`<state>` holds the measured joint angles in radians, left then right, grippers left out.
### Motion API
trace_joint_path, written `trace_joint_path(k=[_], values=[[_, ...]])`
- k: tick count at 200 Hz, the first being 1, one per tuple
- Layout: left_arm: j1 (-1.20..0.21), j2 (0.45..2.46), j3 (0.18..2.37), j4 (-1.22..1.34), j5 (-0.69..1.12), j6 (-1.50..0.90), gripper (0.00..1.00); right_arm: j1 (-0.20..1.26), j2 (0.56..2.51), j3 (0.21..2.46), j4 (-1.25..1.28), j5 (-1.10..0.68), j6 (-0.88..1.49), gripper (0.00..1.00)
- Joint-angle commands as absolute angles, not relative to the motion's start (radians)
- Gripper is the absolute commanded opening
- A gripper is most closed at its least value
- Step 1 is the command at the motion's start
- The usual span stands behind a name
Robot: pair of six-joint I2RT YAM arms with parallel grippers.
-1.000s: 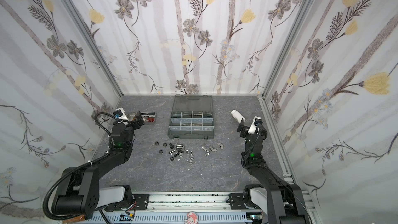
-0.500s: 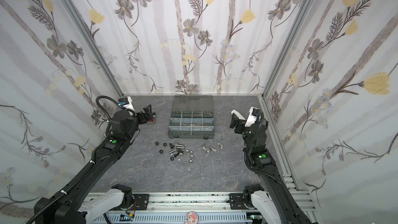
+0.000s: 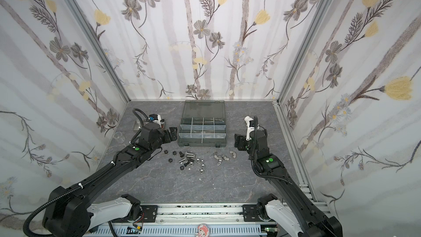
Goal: Sort the screws and nuts into containers
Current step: Pick up the nut from the middle-right of the table.
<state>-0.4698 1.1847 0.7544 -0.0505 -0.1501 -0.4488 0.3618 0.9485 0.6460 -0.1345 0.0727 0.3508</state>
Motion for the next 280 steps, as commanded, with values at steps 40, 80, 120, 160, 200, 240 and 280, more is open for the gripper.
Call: trace_joint_path(k=[40,80,120,160,200,240,280], values=[[-0.471,1.185,0.682,0.064,-0.129,-0.506,1.0,0.368,1.182,0.644,-0.088,-0.078,0.418,0.57],[-0.471,1.134,0.648,0.109,-0.105,-0.538,1.0,0.373,1.26,0.633,-0.089,-0.077,0.422,0.52],[-0.471,1.144,0.638,0.119,-0.083,-0.547,1.0,0.373,1.341,0.63,-0.086,-0.107,0.423,0.44],[-0.471,1.14,0.613,0.136,-0.076,-0.564,1.0,0.374,1.371,0.616,-0.107,-0.091,0.419,0.46],[-0.471,1.132,0.6,0.146,-0.072,-0.575,1.0,0.372,1.364,0.604,-0.105,-0.074,0.41,0.51],[-0.471,1.121,0.606,0.133,-0.077,-0.575,1.0,0.357,1.41,0.628,-0.096,-0.1,0.391,0.47],[-0.471,1.094,0.601,0.112,-0.09,-0.571,1.0,0.349,1.433,0.633,-0.084,-0.097,0.381,0.43]])
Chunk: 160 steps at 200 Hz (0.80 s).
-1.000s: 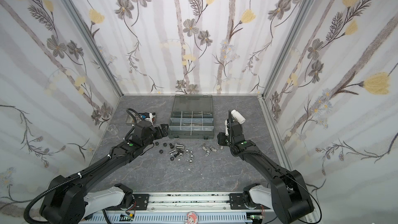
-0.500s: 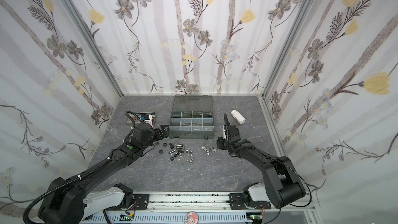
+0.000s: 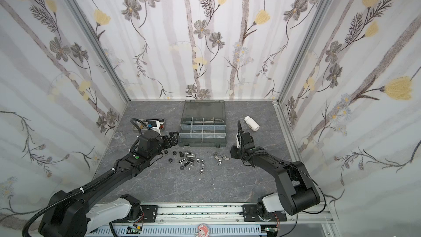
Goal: Sort the screws and nuts into containers
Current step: Pick up the nut from the middle-right of the table.
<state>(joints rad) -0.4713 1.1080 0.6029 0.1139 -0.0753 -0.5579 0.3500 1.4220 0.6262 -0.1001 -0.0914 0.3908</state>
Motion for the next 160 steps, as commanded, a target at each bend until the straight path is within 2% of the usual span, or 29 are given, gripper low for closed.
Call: trace_joint_path(k=[1,59,88,115,160], values=[[-0.471,1.093,0.601,0.111,-0.09,-0.57,1.0,0.349,1.434,0.633,-0.084,-0.097,0.381,0.43],[-0.471,1.089,0.6,0.112,-0.089,-0.573,1.0,0.363,1.457,0.631,-0.084,-0.123,0.374,0.41],[-0.471,1.088,0.598,0.114,-0.088,-0.575,1.0,0.377,1.463,0.644,-0.103,-0.093,0.367,0.41],[-0.471,1.076,0.592,0.105,-0.09,-0.574,1.0,0.398,1.48,0.659,-0.123,-0.069,0.36,0.37],[-0.471,1.048,0.58,0.094,-0.102,-0.571,1.0,0.412,1.5,0.679,-0.154,-0.024,0.351,0.37]])
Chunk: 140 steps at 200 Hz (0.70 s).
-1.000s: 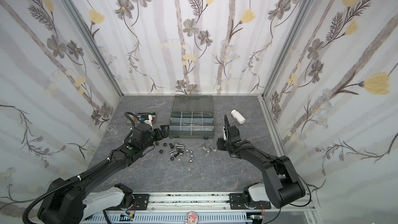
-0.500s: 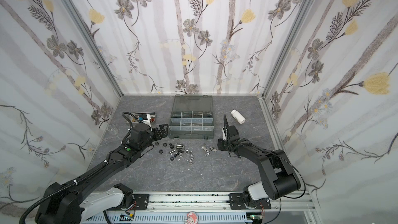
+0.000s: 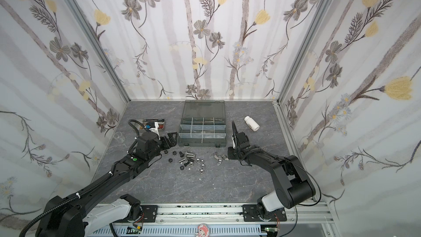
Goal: Sort the screws and nuts into containers
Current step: Pick up the nut from the middle-right of the table.
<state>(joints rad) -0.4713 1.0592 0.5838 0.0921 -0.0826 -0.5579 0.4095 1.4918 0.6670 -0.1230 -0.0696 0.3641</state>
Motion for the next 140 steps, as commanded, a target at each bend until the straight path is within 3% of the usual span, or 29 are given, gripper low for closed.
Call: trace_joint_path(k=[1,140], values=[[-0.471,1.048,0.581,0.094,-0.102,-0.571,1.0,0.412,1.501,0.681,-0.154,-0.023,0.351,0.37],[-0.469,1.038,0.582,0.091,-0.106,-0.555,1.0,0.477,1.583,0.782,-0.232,0.099,0.321,0.3]])
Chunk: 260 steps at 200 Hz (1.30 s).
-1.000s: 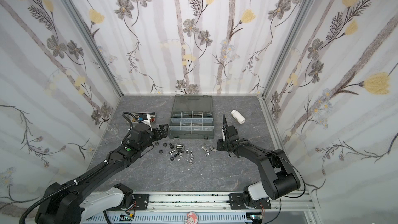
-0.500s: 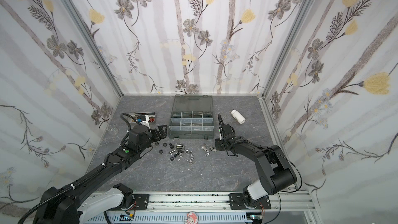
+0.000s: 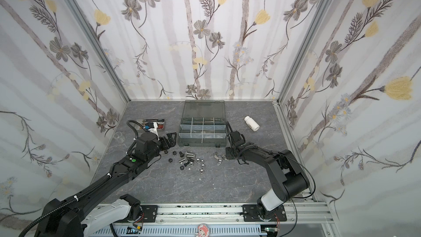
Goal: Sort the screws and nuts into containers
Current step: Pick up the nut from the middle-right of the table.
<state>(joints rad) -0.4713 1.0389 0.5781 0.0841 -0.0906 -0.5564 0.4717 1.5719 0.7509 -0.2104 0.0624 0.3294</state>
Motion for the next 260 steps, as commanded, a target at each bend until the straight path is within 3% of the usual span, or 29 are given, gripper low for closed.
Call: trace_joint_path(k=[1,101,260], values=[[-0.469,1.038,0.583,0.091,-0.106,-0.555,1.0,0.478,1.584,0.782,-0.232,0.099,0.322,0.29],[-0.469,1.01,0.593,0.063,-0.107,-0.557,1.0,0.484,1.565,0.792,-0.242,0.117,0.319,0.12],[-0.469,0.998,0.658,0.016,-0.129,-0.53,1.0,0.488,1.45,0.971,-0.394,0.089,0.313,0.13]])
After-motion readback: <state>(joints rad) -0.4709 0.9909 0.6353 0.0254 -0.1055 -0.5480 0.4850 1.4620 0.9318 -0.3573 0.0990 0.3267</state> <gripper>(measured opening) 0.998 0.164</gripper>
